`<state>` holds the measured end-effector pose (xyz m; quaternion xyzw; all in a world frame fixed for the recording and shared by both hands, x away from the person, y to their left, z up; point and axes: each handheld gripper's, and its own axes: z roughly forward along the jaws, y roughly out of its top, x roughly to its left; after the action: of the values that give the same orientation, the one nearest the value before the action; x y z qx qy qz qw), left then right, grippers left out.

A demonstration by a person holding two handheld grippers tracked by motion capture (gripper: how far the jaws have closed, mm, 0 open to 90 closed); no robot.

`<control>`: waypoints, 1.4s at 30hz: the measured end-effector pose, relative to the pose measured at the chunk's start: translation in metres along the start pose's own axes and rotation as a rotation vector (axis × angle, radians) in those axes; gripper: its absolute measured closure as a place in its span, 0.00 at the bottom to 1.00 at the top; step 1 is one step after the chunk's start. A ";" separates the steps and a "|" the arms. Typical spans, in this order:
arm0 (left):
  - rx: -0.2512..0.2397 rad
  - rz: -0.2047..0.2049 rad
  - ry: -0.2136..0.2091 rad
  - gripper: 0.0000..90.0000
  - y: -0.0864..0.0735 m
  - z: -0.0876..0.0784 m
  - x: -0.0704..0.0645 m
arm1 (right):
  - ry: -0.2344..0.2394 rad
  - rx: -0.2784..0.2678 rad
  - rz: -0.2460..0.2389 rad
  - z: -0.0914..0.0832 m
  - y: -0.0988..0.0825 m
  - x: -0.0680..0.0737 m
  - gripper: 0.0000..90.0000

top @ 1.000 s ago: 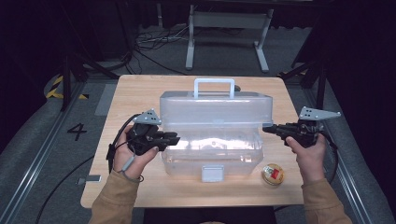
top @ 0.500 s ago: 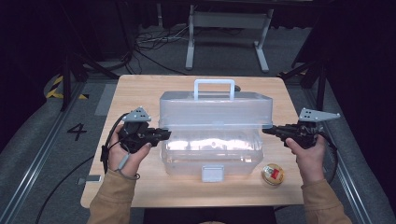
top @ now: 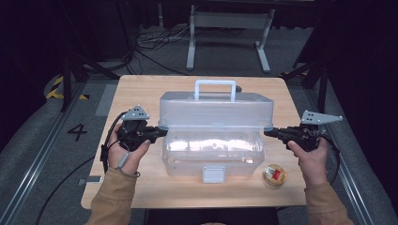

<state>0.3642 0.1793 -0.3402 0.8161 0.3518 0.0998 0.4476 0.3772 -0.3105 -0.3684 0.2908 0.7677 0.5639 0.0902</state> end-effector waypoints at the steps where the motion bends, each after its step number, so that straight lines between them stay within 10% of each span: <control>1: -0.002 -0.001 0.001 0.95 0.000 0.001 0.000 | -0.001 0.006 0.000 -0.001 0.000 0.000 1.00; 7: -0.004 0.003 -0.006 0.95 0.003 0.003 0.003 | -0.035 0.038 -0.023 -0.007 -0.003 0.005 1.00; 18: -0.021 0.007 -0.014 0.95 0.008 0.003 0.007 | -0.206 0.028 -0.044 -0.011 -0.007 0.007 0.68; 42: -0.028 0.013 -0.025 0.95 0.012 0.004 0.009 | -0.371 -0.117 -0.084 0.022 0.011 0.015 0.60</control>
<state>0.3787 0.1789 -0.3345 0.8132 0.3395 0.0972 0.4626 0.3786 -0.2819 -0.3635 0.3516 0.7152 0.5402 0.2701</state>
